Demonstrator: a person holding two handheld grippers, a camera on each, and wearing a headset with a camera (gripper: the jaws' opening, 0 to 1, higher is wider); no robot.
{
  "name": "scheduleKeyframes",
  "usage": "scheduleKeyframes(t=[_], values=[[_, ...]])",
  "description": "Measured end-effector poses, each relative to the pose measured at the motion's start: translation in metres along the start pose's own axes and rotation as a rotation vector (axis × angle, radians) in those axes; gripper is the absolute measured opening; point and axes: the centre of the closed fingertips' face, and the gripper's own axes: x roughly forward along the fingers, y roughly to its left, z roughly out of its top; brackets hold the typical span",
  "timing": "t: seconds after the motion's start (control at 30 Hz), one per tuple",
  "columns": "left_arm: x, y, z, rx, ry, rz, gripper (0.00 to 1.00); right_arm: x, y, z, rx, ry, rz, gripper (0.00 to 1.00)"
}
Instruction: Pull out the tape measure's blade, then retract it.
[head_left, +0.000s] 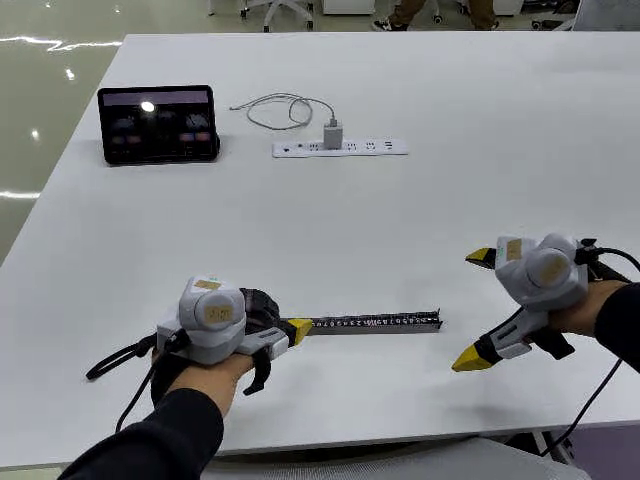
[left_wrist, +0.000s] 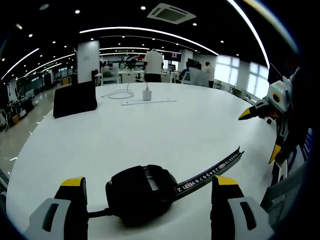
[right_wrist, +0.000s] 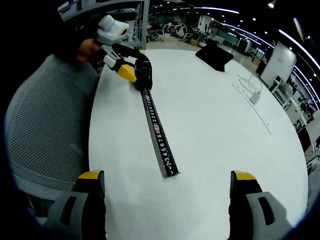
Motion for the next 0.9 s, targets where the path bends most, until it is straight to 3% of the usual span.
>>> scheduleKeyframes(t=[0.13,0.2,0.27,0.4,0.63,0.9], values=[[0.000,0.004,0.001,-0.013,-0.009,0.012,1.00,0.015,-0.004,-0.003,-0.046,0.035,0.047,1.00],[0.000,0.005,0.001,-0.014,-0.008,0.013,1.00,0.023,0.000,0.001,-0.055,0.011,0.113,1.00],[0.000,0.004,0.000,-0.015,-0.008,0.011,1.00,0.027,-0.007,-0.001,-0.110,0.029,0.096,1.00],[0.001,0.002,-0.004,-0.001,0.004,0.005,1.00,0.033,-0.008,-0.003,-0.101,0.055,0.117,1.00],[0.002,0.001,-0.006,0.007,0.010,0.002,1.00,0.043,-0.014,-0.017,-0.107,0.081,0.134,0.90],[0.003,0.001,-0.010,0.000,0.020,-0.001,1.00,0.050,-0.016,-0.019,-0.176,0.097,0.140,0.68]])
